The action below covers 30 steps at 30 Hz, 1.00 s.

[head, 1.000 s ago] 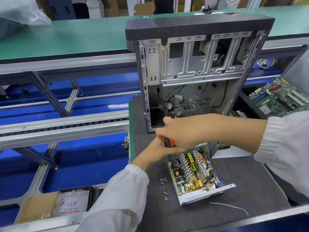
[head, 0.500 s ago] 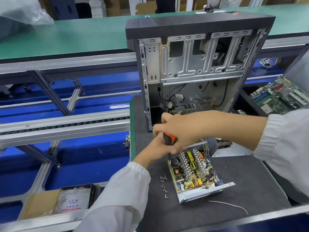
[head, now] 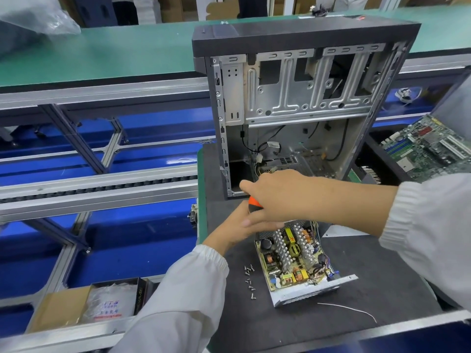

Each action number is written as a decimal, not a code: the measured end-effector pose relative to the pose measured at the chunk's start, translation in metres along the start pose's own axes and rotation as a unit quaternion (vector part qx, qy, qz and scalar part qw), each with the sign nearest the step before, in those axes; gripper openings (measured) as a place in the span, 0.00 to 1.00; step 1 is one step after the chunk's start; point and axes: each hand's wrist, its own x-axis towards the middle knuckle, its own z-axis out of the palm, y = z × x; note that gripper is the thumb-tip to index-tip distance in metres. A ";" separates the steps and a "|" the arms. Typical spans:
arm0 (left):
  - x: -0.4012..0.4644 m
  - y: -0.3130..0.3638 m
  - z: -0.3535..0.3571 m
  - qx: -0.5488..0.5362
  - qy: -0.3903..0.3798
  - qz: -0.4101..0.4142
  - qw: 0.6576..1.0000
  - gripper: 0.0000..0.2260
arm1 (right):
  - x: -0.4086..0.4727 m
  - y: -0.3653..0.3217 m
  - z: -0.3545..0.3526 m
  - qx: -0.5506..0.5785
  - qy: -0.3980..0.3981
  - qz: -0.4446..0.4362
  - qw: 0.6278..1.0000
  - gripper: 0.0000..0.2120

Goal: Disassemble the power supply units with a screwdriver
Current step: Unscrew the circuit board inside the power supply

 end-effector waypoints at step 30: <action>-0.046 -0.054 -0.037 0.064 0.095 -0.006 0.993 0.13 | -0.006 0.011 -0.015 0.118 -0.017 -0.004 0.993 0.06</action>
